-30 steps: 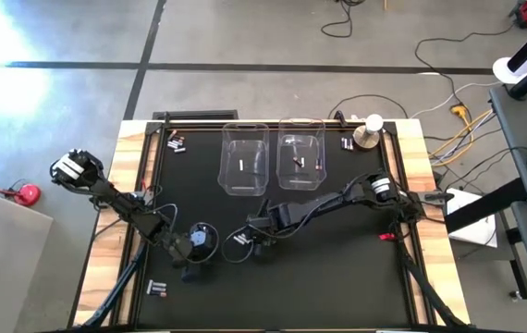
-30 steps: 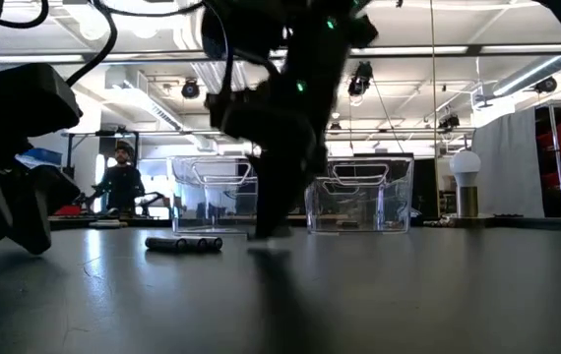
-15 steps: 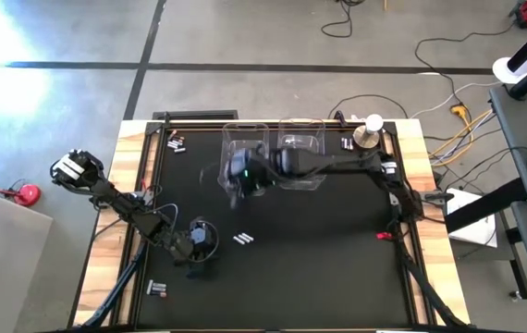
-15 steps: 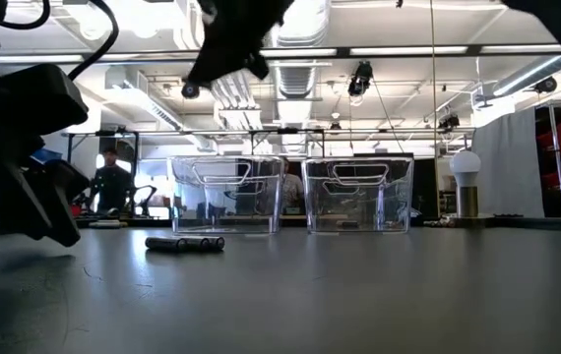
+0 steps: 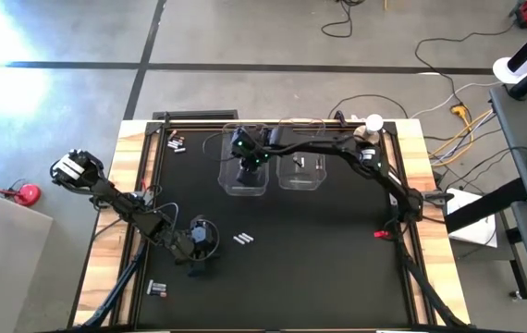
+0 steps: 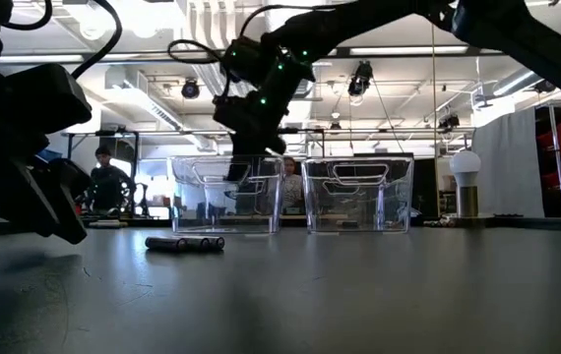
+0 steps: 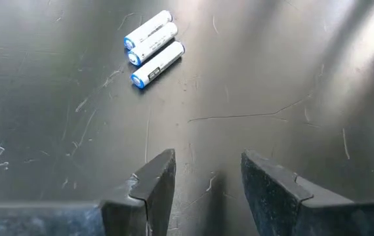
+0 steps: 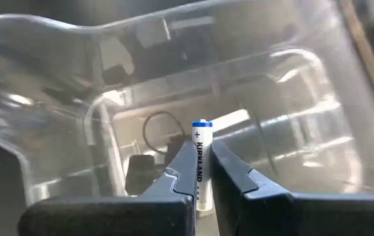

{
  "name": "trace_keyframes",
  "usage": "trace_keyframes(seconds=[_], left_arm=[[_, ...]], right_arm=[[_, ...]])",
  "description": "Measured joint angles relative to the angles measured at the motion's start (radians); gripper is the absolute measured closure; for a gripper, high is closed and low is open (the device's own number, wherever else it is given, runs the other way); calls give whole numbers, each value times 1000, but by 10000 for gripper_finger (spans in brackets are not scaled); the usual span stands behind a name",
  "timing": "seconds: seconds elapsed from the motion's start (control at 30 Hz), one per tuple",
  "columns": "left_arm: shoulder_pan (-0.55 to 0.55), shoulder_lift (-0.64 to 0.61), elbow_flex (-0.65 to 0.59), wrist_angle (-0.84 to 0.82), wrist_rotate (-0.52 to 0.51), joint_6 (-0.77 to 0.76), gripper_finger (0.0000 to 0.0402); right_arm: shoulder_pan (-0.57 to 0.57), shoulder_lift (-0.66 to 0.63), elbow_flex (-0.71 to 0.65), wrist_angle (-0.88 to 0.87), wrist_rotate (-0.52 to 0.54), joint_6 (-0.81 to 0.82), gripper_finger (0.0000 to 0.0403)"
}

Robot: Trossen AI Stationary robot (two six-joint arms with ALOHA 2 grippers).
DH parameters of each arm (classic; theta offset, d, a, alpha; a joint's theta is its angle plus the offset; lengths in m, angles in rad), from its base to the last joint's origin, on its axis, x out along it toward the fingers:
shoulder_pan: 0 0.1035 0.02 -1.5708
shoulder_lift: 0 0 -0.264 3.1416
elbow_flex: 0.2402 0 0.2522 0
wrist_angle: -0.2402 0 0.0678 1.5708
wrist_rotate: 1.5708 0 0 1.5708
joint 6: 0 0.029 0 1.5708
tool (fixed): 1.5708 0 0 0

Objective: Sort batteries
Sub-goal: Put the white battery into the left transparent bin

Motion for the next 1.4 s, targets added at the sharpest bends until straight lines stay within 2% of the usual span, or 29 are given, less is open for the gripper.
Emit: trace_keyframes(seconds=[0.2,0.43,0.6,0.67,0.9,1.13,1.4], left_arm=[[11,0,0,11,-3,0,247],[43,0,1,54,-17,50,247],[70,0,1,74,-18,77,247],[79,0,1,78,-17,78,247],[80,0,1,78,-17,79,247],[80,-1,-2,63,-11,79,247],[80,-31,-31,63,-8,79,247]], right_arm=[[5,-3,56,3,-3,-106,387],[-6,-2,124,29,-9,-88,387],[-2,51,251,36,-34,-71,387],[1,49,231,72,-35,-50,387],[-37,52,184,-39,-26,-51,387],[-80,53,75,62,-31,-40,387],[-80,61,-20,159,-80,-144,387]])
